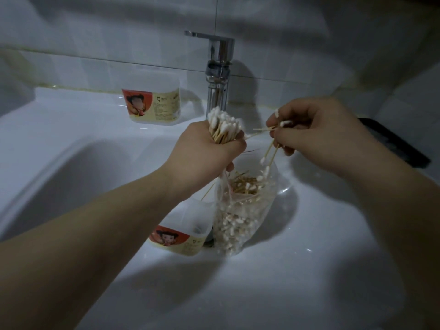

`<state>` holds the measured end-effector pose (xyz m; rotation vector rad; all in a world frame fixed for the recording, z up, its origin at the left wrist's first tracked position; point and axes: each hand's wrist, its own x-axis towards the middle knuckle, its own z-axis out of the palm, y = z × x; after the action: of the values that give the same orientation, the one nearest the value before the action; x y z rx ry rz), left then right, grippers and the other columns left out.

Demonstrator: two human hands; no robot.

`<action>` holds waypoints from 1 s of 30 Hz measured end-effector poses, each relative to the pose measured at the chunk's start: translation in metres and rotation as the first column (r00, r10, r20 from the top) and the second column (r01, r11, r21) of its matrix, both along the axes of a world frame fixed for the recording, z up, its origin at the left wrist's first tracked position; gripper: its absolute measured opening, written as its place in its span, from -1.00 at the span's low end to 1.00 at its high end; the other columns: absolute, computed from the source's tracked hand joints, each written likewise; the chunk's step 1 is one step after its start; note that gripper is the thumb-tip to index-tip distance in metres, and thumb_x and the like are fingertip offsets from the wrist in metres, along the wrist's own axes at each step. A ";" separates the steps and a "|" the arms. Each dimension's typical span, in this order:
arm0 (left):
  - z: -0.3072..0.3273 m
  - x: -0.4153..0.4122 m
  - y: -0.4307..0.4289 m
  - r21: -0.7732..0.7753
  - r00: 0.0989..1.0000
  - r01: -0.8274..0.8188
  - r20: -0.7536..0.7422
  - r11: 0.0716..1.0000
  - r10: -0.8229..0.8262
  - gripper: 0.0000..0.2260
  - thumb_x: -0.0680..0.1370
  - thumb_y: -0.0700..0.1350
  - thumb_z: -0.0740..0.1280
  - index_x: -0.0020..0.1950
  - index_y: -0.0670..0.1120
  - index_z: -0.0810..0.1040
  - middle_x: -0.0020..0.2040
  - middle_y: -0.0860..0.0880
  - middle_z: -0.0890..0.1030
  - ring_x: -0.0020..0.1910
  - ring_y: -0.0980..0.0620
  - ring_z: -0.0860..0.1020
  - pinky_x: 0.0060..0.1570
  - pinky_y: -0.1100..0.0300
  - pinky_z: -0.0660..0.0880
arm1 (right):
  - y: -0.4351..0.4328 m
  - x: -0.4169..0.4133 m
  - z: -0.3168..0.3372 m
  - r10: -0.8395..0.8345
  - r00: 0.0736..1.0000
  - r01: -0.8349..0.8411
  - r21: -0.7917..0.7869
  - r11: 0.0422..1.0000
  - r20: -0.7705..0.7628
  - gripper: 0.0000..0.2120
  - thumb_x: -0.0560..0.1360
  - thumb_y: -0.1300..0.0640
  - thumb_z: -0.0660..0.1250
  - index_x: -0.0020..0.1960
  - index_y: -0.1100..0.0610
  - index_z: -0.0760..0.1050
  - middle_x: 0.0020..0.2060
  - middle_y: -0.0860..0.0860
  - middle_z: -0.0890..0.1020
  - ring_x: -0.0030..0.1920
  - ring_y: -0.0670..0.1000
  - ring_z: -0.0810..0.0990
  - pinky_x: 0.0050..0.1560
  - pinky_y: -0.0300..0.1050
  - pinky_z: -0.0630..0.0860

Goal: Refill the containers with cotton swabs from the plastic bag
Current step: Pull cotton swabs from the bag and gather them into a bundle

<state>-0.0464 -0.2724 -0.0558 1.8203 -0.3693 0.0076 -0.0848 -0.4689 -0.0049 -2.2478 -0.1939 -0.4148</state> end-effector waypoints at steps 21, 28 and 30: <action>0.007 -0.009 -0.002 0.019 0.984 0.063 0.168 0.998 -0.065 -0.87 0.55 -0.13 0.48 -0.19 -0.03 0.62 -0.25 0.03 0.72 -0.25 0.14 0.69 -0.28 0.28 0.53 | 0.010 -0.003 -0.005 0.112 0.993 -0.113 -0.047 0.992 -0.024 -0.69 0.49 0.27 0.47 -0.04 -0.17 0.66 -0.28 -0.19 0.68 -0.30 -0.18 0.64 -0.24 -0.29 0.53; 0.012 -0.006 0.003 -0.206 0.997 0.028 0.077 0.978 -0.013 -0.85 0.58 -0.27 0.37 -0.02 -0.01 0.61 -0.18 0.01 0.73 -0.26 0.10 0.66 -0.21 0.14 0.58 | 0.004 -0.002 -0.005 0.046 0.995 -0.043 0.041 0.998 -0.084 -0.72 0.50 0.28 0.50 0.16 0.04 0.64 -0.21 0.15 0.70 -0.35 -0.01 0.67 -0.24 -0.15 0.62; 0.013 -0.006 0.003 -0.215 0.998 0.020 0.055 0.976 -0.008 -0.85 0.57 -0.27 0.38 -0.03 -0.01 0.62 -0.18 -0.03 0.72 -0.25 0.09 0.65 -0.13 0.05 0.60 | 0.004 -0.002 -0.004 0.050 0.998 -0.044 0.129 0.991 -0.039 -0.75 0.50 0.30 0.50 0.14 0.09 0.66 -0.16 0.22 0.70 -0.33 -0.06 0.68 -0.20 -0.27 0.60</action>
<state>-0.0526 -0.2691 -0.0432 1.6052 -0.4037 0.0838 -0.0866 -0.4646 -0.0084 -2.1199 -0.1923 -0.3445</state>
